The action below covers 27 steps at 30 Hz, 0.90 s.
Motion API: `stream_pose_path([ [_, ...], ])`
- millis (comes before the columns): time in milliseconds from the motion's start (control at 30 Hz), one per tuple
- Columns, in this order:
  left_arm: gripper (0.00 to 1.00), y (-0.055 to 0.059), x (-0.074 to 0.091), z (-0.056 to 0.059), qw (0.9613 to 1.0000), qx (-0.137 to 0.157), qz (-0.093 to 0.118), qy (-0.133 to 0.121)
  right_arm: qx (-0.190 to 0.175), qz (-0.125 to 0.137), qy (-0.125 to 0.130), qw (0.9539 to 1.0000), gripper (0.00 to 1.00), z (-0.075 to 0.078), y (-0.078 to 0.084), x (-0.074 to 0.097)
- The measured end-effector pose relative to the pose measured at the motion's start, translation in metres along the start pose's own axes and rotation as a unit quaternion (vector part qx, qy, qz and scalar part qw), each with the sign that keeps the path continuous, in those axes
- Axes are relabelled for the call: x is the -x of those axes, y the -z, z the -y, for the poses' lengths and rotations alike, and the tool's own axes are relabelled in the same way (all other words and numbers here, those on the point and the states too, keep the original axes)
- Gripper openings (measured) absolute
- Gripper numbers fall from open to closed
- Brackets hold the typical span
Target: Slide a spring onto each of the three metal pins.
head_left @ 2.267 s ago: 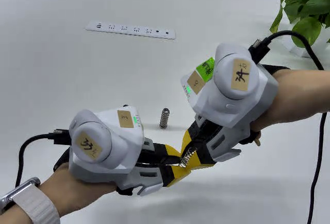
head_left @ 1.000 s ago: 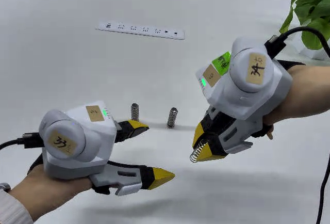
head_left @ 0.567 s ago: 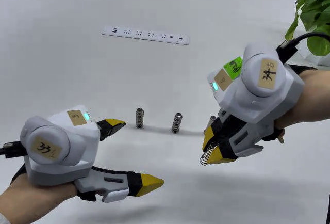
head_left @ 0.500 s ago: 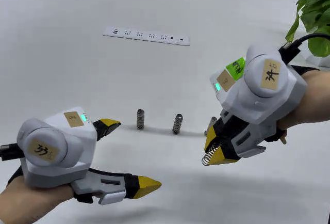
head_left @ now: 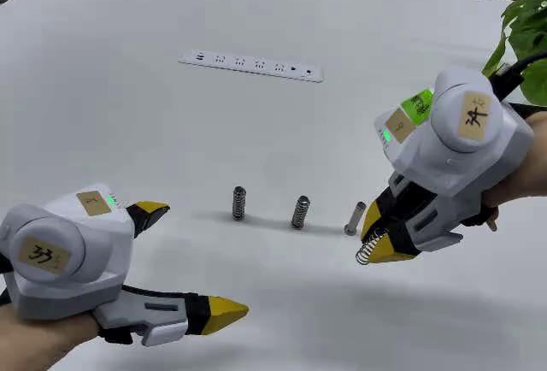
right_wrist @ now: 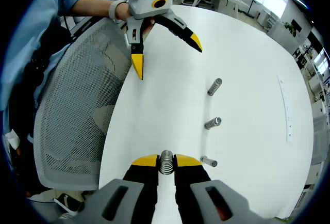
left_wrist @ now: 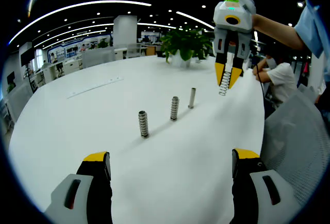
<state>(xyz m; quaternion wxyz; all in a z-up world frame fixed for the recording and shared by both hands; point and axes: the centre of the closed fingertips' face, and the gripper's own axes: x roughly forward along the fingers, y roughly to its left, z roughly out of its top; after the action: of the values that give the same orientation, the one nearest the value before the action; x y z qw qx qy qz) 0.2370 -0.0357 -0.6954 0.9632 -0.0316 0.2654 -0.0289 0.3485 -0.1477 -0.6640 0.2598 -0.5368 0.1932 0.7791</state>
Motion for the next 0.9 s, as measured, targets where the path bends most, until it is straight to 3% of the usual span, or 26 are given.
stream_pose_path([
  [267,0.99,0.002,0.001,0.002,1.0,0.007,0.0,0.001,-0.001,-0.014,0.015,0.9998,0.12,0.026,0.01,0.011],
  [600,1.0,0.004,0.002,-0.001,0.9999,0.009,-0.001,-0.006,0.013,-0.028,0.041,0.9987,0.12,0.054,0.011,0.016],
  [900,1.0,0.004,-0.001,0.004,0.9999,0.009,-0.006,0.001,0.03,-0.052,0.042,0.9973,0.12,0.066,0.014,0.011],
])
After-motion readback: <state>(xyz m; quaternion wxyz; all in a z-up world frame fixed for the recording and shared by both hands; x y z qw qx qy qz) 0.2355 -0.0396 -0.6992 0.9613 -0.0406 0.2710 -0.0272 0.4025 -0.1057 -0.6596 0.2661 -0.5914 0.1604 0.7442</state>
